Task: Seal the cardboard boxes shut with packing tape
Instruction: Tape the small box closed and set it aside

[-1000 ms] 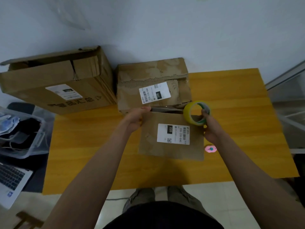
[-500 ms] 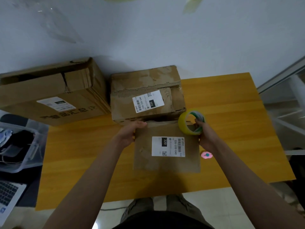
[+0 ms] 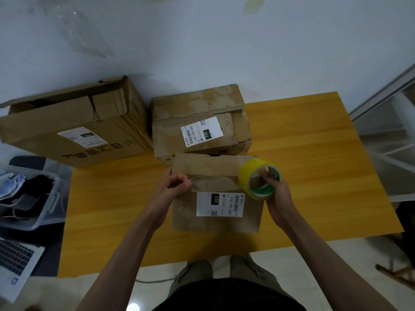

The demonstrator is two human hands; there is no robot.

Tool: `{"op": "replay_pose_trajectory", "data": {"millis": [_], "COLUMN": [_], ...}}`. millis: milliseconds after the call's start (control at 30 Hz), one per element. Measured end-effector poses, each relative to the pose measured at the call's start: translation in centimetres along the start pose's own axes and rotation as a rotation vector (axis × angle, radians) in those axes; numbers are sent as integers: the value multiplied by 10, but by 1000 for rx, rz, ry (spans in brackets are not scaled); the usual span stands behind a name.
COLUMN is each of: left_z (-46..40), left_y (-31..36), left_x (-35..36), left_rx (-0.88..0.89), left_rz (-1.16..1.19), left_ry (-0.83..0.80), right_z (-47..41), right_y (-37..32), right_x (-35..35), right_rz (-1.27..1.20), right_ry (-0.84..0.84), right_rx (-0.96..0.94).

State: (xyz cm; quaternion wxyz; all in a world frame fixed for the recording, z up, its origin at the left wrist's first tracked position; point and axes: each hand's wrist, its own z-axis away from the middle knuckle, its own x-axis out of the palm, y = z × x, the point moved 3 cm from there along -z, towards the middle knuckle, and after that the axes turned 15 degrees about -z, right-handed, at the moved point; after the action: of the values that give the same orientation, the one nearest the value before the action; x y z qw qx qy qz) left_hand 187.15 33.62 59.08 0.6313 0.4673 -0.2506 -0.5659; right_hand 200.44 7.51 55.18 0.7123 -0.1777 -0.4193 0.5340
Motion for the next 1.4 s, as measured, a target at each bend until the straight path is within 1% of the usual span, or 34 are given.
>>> {"op": "replay_pose_trajectory", "data": {"millis": [100,200,267,400,500,600,700,767,833,900,967,1033,1100,1167,1267,1400], "left_z": [10,19,27,43,53,61,65,62,55,49,42,30,16,1,-19,-44], "left_y": [-5,-17,-21,-24,-19,-2,24,34,41,51,66,84,104,125,150,162], "left_x": [-4,-3,0,2,2,6,18,29,44,59,70,81,99,122,161,205], "left_rx": [81,50,23,27,41,92,167,145,72,31,65,147,238,326,412,537], "left_rz": [13,-14,-53,-107,-162,-305,-344,-313,-255,-237,-271,-392,-560,-649,-781,-972], "left_ry": [30,51,56,83,163,283,329,304,269,276,295,285,246,159,14,-100], "right_z": [4,6,7,17,26,29,28,27,30,37,39,34,22,12,-5,-26], "right_y": [8,12,15,15,17,19,16,8,-7,-25,-38,-36,-22,-9,9,24], "right_x": [-3,-2,-4,-8,-14,-24,-37,-46,-50,-49,-55,-71,-94,-112,-133,-146], "right_rz": [1,-3,4,22,39,45,-21,-35,14,95,176,252,284,341,368,426], "right_ry": [-25,-69,-85,-150,-157,-132,-5,44,30,15,-18,-21,20,80,70,66], "right_rx": [-51,-66,-36,-43,-52,-87,-110,-168,-257,-370,-491,-541,-491,-436,-350,-258]}}
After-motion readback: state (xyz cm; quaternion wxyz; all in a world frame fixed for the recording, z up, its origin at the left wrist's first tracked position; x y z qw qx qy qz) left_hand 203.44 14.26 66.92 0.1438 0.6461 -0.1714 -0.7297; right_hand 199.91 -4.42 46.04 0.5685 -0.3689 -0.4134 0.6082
